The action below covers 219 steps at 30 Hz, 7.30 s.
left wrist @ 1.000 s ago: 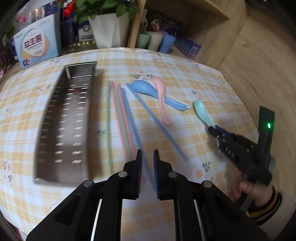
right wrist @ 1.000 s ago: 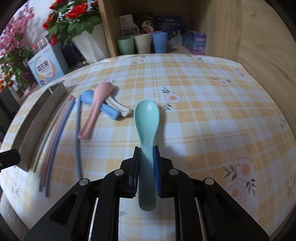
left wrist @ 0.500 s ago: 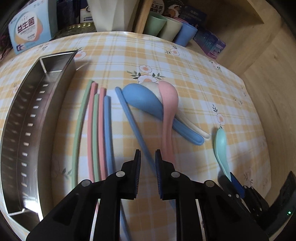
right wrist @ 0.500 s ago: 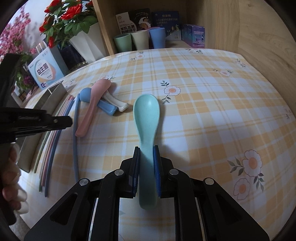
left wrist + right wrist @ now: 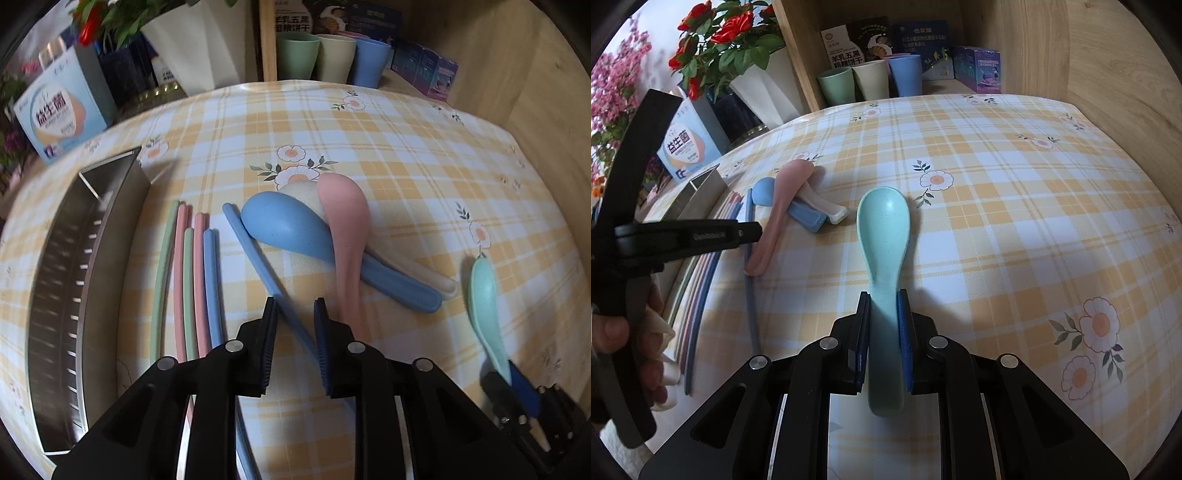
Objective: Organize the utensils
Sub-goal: 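Move the left gripper down to the blue chopstick while the right gripper holds the mint-green spoon, then close the left gripper on the blue chopstick and lift it, then carry the blue chopstick into the steel basket and open the left gripper, then lower the mint-green spoon into the steel basket and open the right gripper, then move the left gripper down to the green chopstick beside the basket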
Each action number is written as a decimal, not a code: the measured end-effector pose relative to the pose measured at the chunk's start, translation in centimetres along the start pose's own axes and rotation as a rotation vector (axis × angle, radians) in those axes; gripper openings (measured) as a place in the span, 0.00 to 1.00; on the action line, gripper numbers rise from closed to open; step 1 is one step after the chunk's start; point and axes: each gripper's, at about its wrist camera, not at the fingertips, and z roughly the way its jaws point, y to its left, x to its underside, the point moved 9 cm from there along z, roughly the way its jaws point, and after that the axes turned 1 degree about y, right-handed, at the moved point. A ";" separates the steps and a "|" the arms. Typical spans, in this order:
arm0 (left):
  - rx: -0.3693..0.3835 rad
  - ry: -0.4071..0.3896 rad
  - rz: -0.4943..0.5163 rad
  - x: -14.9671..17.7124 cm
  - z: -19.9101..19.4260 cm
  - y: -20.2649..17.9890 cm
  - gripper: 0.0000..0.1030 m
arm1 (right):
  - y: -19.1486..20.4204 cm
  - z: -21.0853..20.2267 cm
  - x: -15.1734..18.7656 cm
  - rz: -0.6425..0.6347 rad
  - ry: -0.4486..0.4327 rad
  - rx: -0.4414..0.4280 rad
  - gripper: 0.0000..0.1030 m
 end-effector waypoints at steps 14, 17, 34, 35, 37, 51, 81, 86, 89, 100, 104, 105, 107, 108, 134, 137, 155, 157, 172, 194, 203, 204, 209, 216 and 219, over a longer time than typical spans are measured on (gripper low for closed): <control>0.043 0.034 0.049 3.7 -1.8 1.0 0.09 | 0.0 0.1 0.1 0.014 0.006 -0.029 0.14; 0.006 0.014 0.062 3.4 -1.6 0.8 0.11 | -0.1 0.1 0.2 0.018 0.007 -0.036 0.14; 0.102 -0.011 0.016 3.7 -4.0 1.7 0.06 | -0.3 0.0 0.2 0.046 0.004 -0.074 0.14; 0.120 -0.011 0.011 3.7 -4.4 1.7 0.06 | -0.2 0.0 0.2 0.044 0.004 -0.072 0.14; 0.149 -0.014 0.003 3.8 -5.3 1.7 0.06 | -0.3 0.1 0.2 0.045 0.004 -0.072 0.14; 0.249 -0.072 -0.109 1.5 -11.5 8.3 0.06 | 0.2 0.0 0.3 0.018 0.052 -0.007 0.14; 0.170 0.076 -0.188 -0.2 -1.7 16.3 0.06 | -0.3 -1.0 -1.3 0.126 0.090 0.063 0.14; 0.185 0.054 -0.147 -0.9 -2.6 15.8 0.07 | -0.5 -1.3 -1.6 0.144 0.087 0.061 0.14; 0.186 0.033 -0.133 -1.1 -3.6 15.8 0.11 | -0.3 -1.8 -1.9 0.142 0.080 0.063 0.14; 0.125 -0.135 -0.045 -1.3 -10.5 19.3 0.49 | 4.5 -3.3 -4.5 0.099 0.058 0.011 0.14; 0.030 -0.186 -0.045 -0.6 -12.1 22.3 0.55 | 8.4 -2.7 -5.4 0.039 0.067 -0.012 0.14; 0.018 -0.190 -0.053 -0.5 -12.2 23.1 0.58 | 9.7 -2.4 -5.7 0.020 0.070 -0.016 0.14; -0.001 -0.194 -0.075 -0.1 -12.3 24.5 0.65 | 11.4 -2.1 -6.1 0.010 0.071 -0.021 0.14; -0.017 -0.201 -0.084 0.2 -12.5 25.4 0.74 | 12.2 -1.8 -6.4 0.009 0.076 -0.026 0.14; -0.054 -0.322 -0.227 2.7 -14.6 35.4 0.94 | 29.0 5.9 -9.0 -0.187 0.184 -0.011 0.14; -0.075 -0.323 -0.246 2.9 -14.7 36.3 0.94 | 29.5 6.8 -9.1 -0.196 0.196 0.009 0.14; -0.054 -0.303 -0.242 4.6 -14.5 36.0 0.94 | 31.8 10.7 -8.2 -0.279 0.272 0.058 0.16; -0.045 -0.307 -0.264 4.8 -14.5 36.1 0.94 | 32.0 10.6 -7.9 -0.264 0.271 0.037 0.16; -0.045 -0.323 -0.302 4.4 -16.8 33.5 0.94 | 29.3 2.5 -9.7 -0.298 0.061 -0.060 0.67; 0.075 -0.265 -0.074 2.5 -17.0 15.8 0.41 | 14.0 -5.3 -8.8 -0.236 -0.200 -0.156 0.85; 0.129 -0.125 0.038 2.6 -12.2 9.3 0.10 | 7.7 -1.0 -5.9 -0.132 -0.094 -0.154 0.85; 0.134 -0.103 0.041 2.3 -11.4 8.8 0.09 | 6.9 -0.6 -5.7 -0.113 -0.094 -0.137 0.85; 0.085 -0.011 0.037 1.8 -8.1 8.0 0.08 | 5.6 0.6 -5.4 -0.112 -0.091 -0.123 0.85; 0.047 0.091 0.078 2.7 -4.2 6.6 0.08 | 5.0 1.1 -5.4 -0.099 -0.107 -0.138 0.85; 0.020 0.111 0.093 2.8 -3.2 6.7 0.08 | 4.7 1.4 -5.3 -0.081 -0.100 -0.153 0.80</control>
